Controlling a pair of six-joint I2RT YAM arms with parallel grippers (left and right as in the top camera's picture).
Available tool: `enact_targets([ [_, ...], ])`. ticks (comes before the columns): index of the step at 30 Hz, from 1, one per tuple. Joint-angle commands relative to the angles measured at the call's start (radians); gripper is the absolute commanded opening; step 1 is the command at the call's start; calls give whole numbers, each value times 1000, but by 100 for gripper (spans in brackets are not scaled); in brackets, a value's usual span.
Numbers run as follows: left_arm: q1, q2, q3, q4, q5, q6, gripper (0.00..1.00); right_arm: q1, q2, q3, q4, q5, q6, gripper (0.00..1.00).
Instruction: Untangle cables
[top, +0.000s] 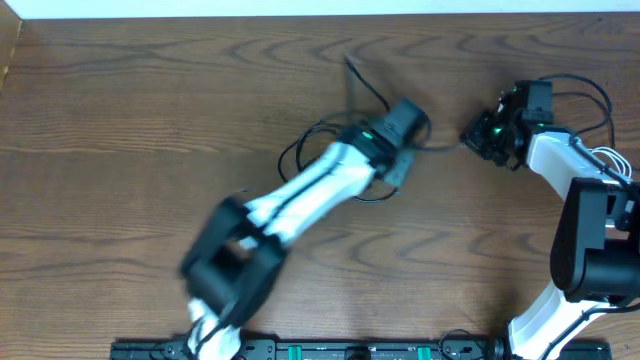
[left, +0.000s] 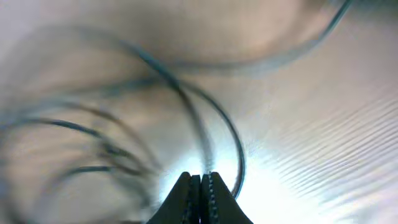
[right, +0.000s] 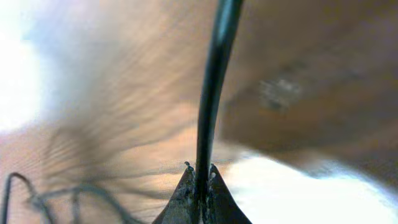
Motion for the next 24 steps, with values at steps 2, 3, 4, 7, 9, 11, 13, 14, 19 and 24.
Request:
enact_targets([
  [2, 99, -234, 19, -16, -16, -21, 7, -33, -56, -4, 39, -173, -60, 1],
  [3, 115, -254, 19, -19, -16, -21, 7, -36, -75, -4, 42, -173, -61, 1],
  [4, 143, -285, 19, -28, -16, -21, 7, -40, -94, -4, 43, -173, -69, 1],
  [7, 216, -338, 19, -61, -16, -32, 8, -55, -182, -4, 48, -153, -80, 1],
  [9, 276, -352, 19, -98, -16, -75, 8, -66, -261, -4, 50, -134, -84, 1],
  [11, 312, -349, 17, -133, -16, -109, 8, -75, -330, -4, 62, -121, -100, 1],
  [13, 337, -339, 6, -163, -15, -148, 8, -82, -393, -4, 77, -109, -109, 1],
  [14, 343, -334, -1, -177, -15, -157, 8, -86, -429, -4, 93, -110, -129, 1],
  [19, 346, -295, -33, -215, 37, -172, 8, -86, -592, -4, 210, -113, -167, 1],
  [24, 346, -238, -34, -212, 105, -192, 8, -86, -687, -4, 343, -108, -187, 1],
])
